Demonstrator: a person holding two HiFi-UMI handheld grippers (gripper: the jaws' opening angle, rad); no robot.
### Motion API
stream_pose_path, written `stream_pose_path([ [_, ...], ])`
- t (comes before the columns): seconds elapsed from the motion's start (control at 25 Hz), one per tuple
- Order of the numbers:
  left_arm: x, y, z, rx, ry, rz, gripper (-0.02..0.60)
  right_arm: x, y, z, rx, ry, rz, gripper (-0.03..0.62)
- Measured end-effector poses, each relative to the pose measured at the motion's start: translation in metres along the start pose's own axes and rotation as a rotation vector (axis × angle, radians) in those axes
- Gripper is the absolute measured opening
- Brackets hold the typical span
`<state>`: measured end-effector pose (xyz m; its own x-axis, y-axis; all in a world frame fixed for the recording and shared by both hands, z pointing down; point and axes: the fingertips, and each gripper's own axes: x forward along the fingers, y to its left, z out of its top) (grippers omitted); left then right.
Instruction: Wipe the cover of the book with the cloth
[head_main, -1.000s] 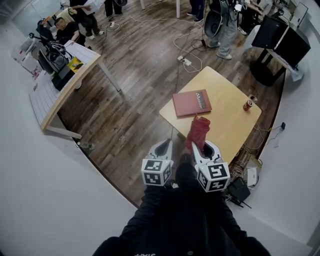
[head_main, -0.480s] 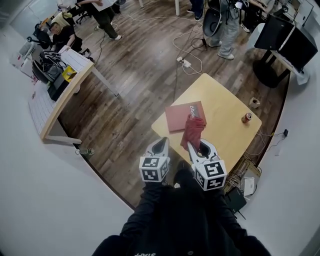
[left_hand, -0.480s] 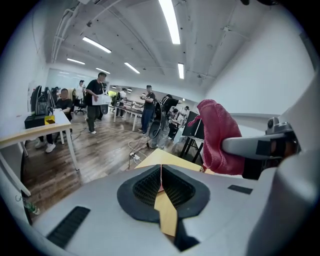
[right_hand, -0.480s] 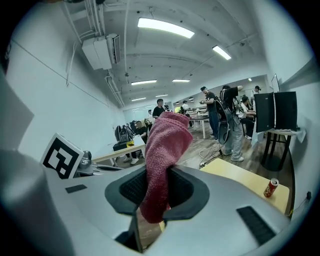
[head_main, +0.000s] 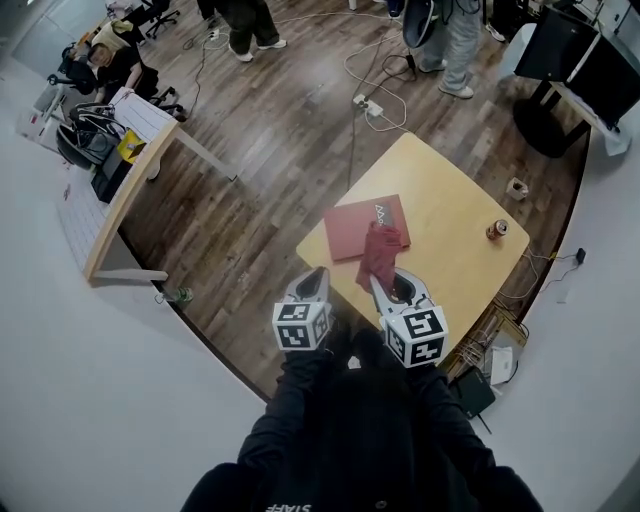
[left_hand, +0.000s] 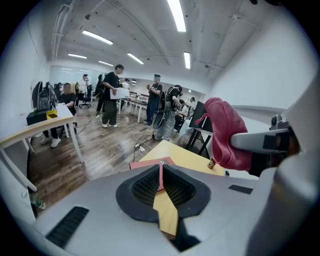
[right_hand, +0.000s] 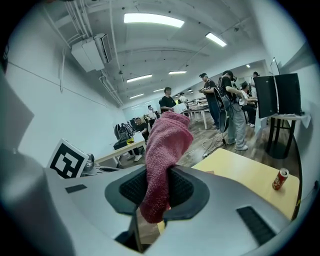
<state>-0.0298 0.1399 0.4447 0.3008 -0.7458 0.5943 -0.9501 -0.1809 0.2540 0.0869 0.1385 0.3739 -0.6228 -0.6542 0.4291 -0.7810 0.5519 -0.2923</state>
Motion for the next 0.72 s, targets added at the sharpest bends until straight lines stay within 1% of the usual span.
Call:
stream_pose_path([
  [0.16, 0.015, 0.011, -0.005, -0.017, 0.032, 0.010, 0.037, 0.014, -0.006, -0.008, 0.016, 0.037, 0.003, 0.104],
  [0.36, 0.042, 0.028, -0.017, -0.040, 0.085, 0.001, 0.037, 0.039, -0.014, -0.017, 0.031, 0.087, -0.004, 0.104],
  [0.72, 0.110, 0.073, -0.039, -0.087, 0.218, -0.036, 0.037, 0.121, -0.035, -0.037, 0.041, 0.214, -0.022, 0.106],
])
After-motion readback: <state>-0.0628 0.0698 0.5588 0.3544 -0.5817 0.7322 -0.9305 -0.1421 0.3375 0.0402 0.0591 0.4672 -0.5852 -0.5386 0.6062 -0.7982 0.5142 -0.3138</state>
